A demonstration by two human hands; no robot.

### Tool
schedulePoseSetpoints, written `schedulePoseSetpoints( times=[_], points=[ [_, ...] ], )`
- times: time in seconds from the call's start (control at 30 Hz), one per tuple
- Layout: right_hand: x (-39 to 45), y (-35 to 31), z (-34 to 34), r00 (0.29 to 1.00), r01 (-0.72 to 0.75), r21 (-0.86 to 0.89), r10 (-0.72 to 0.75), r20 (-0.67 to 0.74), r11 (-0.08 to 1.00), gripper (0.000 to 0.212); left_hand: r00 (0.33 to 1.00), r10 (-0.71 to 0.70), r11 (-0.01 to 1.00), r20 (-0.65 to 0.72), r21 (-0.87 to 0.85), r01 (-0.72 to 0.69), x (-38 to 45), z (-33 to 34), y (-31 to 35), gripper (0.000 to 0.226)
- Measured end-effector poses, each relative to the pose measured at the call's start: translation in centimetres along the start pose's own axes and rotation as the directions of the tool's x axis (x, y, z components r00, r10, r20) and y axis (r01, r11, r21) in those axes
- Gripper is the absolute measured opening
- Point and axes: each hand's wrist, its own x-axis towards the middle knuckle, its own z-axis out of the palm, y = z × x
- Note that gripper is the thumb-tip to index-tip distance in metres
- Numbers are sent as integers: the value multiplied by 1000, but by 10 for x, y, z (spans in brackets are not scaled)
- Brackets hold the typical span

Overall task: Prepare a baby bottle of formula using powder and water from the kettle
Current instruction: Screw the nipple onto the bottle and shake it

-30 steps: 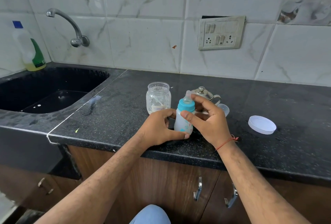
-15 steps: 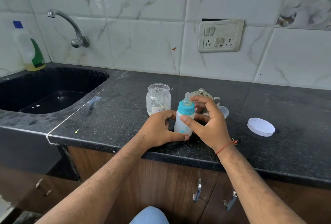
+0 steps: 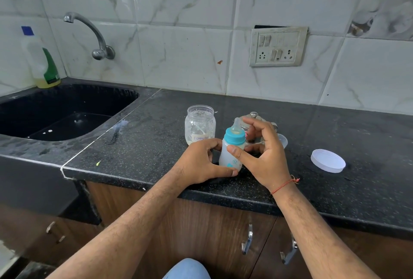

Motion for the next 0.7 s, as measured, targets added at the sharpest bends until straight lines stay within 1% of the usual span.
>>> schedulePoseSetpoints(
  times=[0.13,0.3,0.43,0.5,0.57,0.63,0.7],
  points=[
    [-1,1,2,998,-46,52,43,56,998,71,1000,17,1000,15,-3,-17,0,0,0,47],
    [-1,-1,0,1000,-11,15,10,14,1000,68,999,24,1000,29,-8,-23,0,1,0,47],
    [-2,-1,2,995,-66,50,62,74,997,73,999,42,999,32,-7,-42,0,1,-1,48],
    [-2,-3,2,995,-64,35,61,85,997,69,998,47,999,30,-7,-47,1,1,-1,47],
    [-2,-3,2,994,-61,37,57,91,997,59,998,51,999,33,-5,-51,2,2,-2,47],
    [-2,0,3,989,-97,95,85,125,991,54,998,49,999,41,-6,-49,3,2,-4,47],
    [-1,5,3,971,-169,199,129,199,965,55,998,43,999,53,-21,-42,4,3,-9,47]
  ],
)
